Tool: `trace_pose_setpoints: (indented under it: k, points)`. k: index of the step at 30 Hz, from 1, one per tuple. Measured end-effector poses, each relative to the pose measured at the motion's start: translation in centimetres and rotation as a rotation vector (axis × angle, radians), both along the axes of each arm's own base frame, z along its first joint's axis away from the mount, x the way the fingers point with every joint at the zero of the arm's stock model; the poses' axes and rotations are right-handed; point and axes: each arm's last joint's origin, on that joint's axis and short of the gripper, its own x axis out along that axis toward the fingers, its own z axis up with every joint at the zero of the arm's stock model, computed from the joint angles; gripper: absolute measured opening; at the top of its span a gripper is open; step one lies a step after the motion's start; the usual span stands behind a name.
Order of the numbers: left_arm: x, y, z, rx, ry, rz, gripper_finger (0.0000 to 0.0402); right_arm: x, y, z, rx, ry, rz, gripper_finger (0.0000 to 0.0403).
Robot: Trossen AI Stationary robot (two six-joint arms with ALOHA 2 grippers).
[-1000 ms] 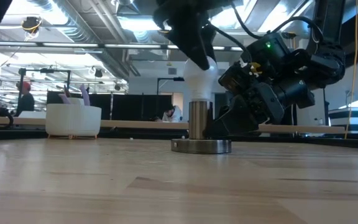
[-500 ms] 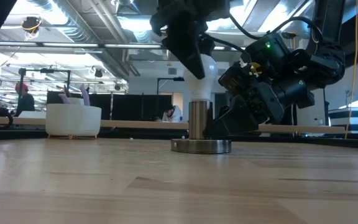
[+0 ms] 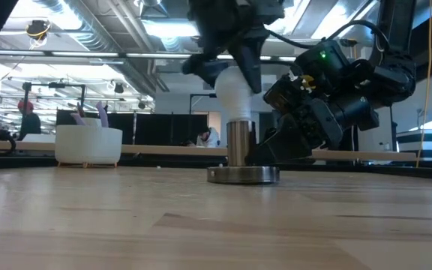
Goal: Screw lightbulb
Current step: Remove the lightbulb from the lamp
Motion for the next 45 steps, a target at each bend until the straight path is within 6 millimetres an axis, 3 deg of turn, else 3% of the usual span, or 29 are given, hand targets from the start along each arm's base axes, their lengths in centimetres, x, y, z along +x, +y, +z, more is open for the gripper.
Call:
trace_pose_setpoints:
  k: [4, 12, 18, 22, 32, 40, 45]
  points:
    - [0.3, -0.2, -0.1, -0.094, -0.056, 0.213, 0.0280, 0.0, 0.0, 0.0, 0.001, 0.001, 0.000, 0.0227]
    - [0.6, -0.9, -0.1, -0.081, -0.084, 0.139, 0.0316, 0.0, 0.0, 0.0, 0.000, 0.000, -0.001, 0.0227]
    - [0.3, -0.9, 1.9, -0.018, -0.069, -0.049, 0.0326, 0.0, 0.0, 0.0, -0.002, -0.001, 0.001, 0.0227]
    - [-0.2, -0.4, 3.2, 0.111, -0.036, -0.288, 0.0324, 0.0, 0.0, 0.0, 0.002, 0.000, -0.001, 0.0227]
    - [-0.3, -0.5, 2.0, 0.319, 0.068, -0.786, 0.0324, 0.0, 0.0, 0.0, 0.002, 0.000, -0.001, 0.0227]
    - [0.3, -0.5, 0.3, 0.409, 0.121, -0.987, 0.0324, 0.0, 0.0, 0.0, 0.001, -0.001, 0.000, 0.0227]
    - [0.5, -0.5, -0.1, 0.407, 0.131, -0.993, 0.0324, 0.0, 0.0, 0.0, 0.000, -0.001, 0.000, 0.0227]
